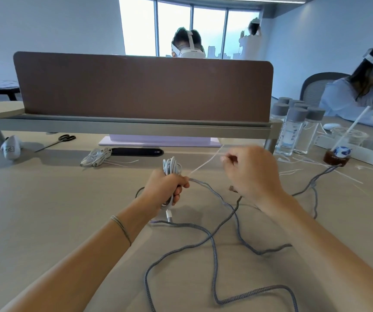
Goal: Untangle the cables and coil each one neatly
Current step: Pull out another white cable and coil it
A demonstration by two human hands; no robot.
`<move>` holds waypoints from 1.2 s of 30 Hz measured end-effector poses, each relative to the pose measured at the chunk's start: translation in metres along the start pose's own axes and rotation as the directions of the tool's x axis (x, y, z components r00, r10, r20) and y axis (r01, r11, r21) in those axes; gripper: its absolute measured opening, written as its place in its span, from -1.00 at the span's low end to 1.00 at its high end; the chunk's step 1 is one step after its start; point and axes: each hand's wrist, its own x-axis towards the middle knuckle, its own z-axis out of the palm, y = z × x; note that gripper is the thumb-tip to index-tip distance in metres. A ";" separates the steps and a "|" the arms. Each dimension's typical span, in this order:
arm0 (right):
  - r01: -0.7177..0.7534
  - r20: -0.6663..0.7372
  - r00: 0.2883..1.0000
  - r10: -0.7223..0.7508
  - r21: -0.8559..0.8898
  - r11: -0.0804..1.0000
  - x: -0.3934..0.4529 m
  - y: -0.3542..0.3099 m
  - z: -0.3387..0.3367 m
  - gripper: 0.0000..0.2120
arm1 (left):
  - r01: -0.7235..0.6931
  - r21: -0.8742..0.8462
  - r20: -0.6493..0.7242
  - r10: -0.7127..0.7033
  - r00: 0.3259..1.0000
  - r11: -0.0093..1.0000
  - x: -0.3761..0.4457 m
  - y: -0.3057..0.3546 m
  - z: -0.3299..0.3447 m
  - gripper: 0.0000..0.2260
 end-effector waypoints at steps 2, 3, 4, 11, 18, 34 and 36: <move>0.144 -0.011 0.989 -0.146 -0.131 0.981 0.002 0.003 0.004 -0.85 | -0.017 0.015 0.031 0.017 0.999 1.000 -0.001 -0.002 0.000 -0.84; 0.152 0.070 0.987 -0.143 -0.144 0.978 0.004 0.007 0.006 -0.76 | -0.031 0.016 0.055 0.031 0.998 0.999 -0.001 -0.001 0.000 -0.84; 0.134 0.151 0.982 -0.115 -0.119 0.984 0.004 0.010 0.006 -0.75 | -0.047 0.016 0.077 0.046 0.996 0.999 -0.001 0.000 -0.001 -0.84; -0.107 0.313 0.945 0.091 0.034 0.994 0.005 0.020 -0.004 -0.69 | -0.110 -0.063 0.040 0.112 0.993 0.992 -0.001 0.005 -0.004 -0.80; -0.250 0.416 0.908 0.057 0.426 0.870 0.007 -0.001 -0.014 -0.81 | 0.016 -0.234 0.509 0.109 0.854 0.972 -0.013 0.012 -0.003 -0.51; -0.179 0.419 0.908 0.005 0.378 0.908 0.001 -0.022 -0.027 -0.95 | -0.189 0.193 0.161 0.159 0.974 0.963 -0.021 0.020 0.014 -0.89; -0.180 0.384 0.923 -0.008 0.453 0.873 -0.004 -0.036 -0.030 -0.97 | -0.190 0.304 0.065 0.179 0.982 0.933 -0.018 0.016 0.016 -0.85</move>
